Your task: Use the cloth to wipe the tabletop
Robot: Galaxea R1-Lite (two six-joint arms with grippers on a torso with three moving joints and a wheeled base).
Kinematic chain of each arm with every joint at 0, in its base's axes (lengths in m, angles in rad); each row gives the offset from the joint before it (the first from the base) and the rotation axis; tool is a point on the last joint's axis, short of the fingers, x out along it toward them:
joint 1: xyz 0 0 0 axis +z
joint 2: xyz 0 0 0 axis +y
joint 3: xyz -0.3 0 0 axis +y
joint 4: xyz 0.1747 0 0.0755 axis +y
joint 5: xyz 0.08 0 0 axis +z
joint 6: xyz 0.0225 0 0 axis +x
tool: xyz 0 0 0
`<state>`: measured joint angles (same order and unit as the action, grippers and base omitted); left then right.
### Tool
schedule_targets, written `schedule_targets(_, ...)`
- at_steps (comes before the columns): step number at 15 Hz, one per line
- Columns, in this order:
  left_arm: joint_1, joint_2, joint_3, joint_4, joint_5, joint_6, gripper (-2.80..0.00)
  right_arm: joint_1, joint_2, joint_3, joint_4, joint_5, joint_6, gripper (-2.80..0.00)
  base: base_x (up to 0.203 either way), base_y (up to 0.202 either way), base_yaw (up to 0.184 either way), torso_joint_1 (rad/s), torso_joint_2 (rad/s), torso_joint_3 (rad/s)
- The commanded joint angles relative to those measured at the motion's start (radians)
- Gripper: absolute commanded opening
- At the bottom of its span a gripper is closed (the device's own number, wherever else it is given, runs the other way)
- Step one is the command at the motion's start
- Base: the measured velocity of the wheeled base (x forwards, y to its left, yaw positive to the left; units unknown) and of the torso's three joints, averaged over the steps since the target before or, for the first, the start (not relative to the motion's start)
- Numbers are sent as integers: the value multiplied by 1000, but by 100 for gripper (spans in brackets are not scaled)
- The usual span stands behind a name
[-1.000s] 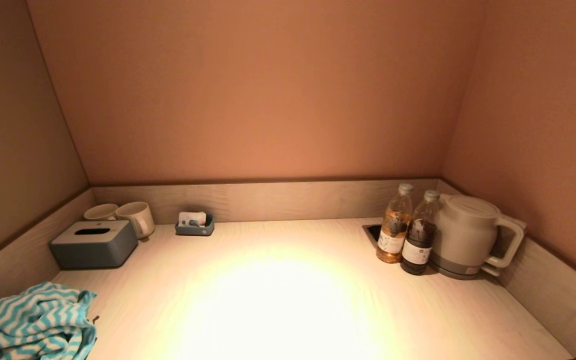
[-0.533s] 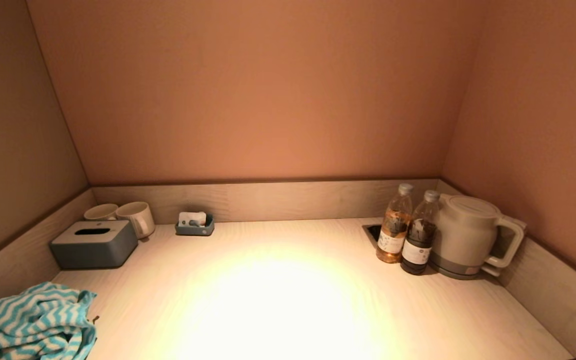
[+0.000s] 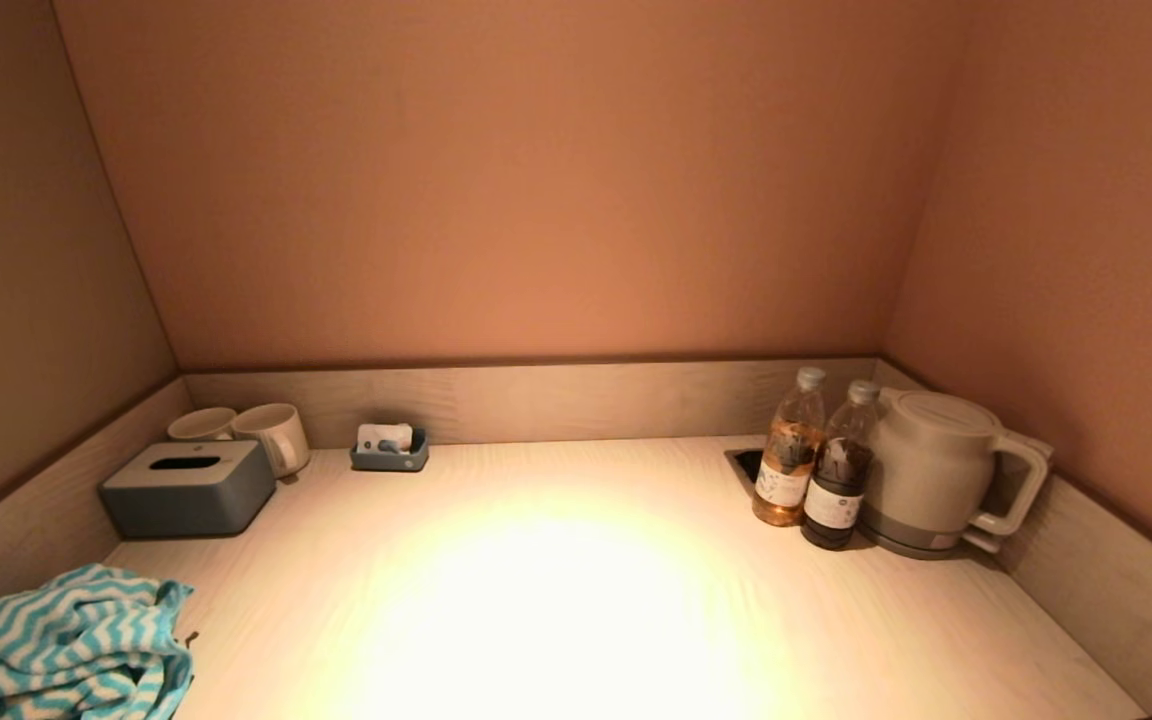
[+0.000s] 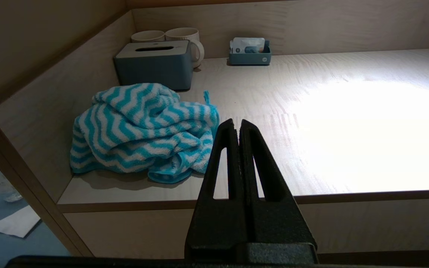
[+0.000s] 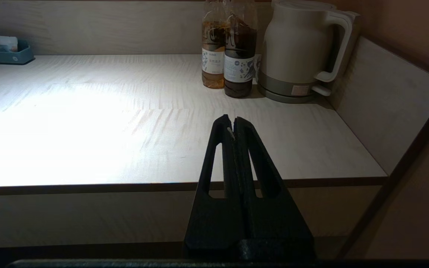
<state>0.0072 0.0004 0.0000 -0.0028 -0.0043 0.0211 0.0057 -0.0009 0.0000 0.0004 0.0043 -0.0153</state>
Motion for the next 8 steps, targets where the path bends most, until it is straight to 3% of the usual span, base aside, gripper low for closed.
schedule_targets(1,0,0,0,0,-2,0,-280,0,1,0,0,0,0,-280,0,0,0,0,0,0)
schedule_targets(8,0,0,0,0,0,0,-280,0,1,0,-1,2,0,-280,0,0,0,0,0,0)
